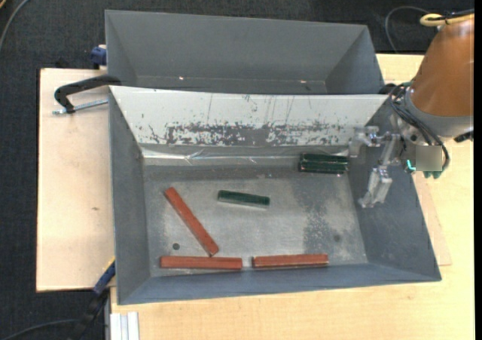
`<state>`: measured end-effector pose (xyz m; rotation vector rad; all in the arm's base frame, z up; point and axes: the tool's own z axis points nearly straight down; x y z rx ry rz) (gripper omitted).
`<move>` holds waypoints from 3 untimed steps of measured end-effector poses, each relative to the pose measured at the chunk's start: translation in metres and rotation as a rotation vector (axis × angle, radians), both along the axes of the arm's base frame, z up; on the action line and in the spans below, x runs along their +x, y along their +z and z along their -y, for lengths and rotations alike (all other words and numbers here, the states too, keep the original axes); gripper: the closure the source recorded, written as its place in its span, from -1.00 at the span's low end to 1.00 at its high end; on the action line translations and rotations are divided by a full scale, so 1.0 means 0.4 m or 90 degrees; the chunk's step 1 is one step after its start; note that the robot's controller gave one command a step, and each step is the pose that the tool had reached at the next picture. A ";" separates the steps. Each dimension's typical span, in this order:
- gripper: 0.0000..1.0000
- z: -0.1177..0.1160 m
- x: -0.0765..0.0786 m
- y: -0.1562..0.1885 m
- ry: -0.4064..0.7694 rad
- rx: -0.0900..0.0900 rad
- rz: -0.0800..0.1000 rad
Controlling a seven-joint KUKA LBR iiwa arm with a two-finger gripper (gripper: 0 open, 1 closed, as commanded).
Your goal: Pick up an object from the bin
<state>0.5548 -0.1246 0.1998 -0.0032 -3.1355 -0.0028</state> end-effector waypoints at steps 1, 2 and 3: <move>-1.00 -0.248 0.103 -0.143 0.036 0.002 0.003; -1.00 -0.327 0.106 -0.329 0.098 0.001 0.001; -1.00 -0.479 0.078 -0.322 0.117 0.002 0.004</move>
Offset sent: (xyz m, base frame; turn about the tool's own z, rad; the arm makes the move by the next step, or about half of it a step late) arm 0.0400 0.0921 -0.0553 -0.0474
